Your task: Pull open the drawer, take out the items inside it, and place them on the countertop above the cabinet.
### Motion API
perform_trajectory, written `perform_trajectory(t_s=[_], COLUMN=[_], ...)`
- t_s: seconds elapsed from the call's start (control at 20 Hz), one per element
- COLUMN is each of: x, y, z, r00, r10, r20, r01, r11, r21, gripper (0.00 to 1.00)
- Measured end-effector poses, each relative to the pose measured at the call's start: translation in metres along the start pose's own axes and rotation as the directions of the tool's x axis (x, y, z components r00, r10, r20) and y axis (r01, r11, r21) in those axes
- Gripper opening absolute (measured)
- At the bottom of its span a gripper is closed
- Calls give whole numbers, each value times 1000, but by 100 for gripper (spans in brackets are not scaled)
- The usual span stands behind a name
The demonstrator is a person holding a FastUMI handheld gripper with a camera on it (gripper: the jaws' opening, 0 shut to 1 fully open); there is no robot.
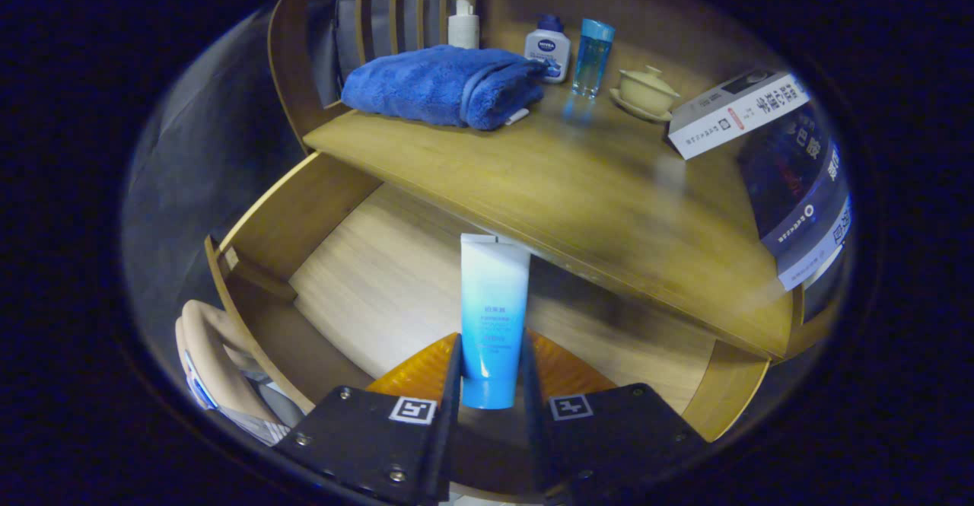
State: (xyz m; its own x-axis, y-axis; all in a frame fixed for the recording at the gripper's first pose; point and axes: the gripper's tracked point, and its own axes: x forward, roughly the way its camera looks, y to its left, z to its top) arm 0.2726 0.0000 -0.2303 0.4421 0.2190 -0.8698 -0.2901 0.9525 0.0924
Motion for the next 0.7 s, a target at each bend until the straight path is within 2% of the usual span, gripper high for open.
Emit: perform_trajectory(t_s=[0.5, 0.7], x=[-46, -63], y=[22, 30], z=[23, 25], r00=[987, 981], r10=[49, 84], r20=[154, 173], r01=[-51, -90], r11=[999, 996], r21=[8, 26], gripper=[39, 39])
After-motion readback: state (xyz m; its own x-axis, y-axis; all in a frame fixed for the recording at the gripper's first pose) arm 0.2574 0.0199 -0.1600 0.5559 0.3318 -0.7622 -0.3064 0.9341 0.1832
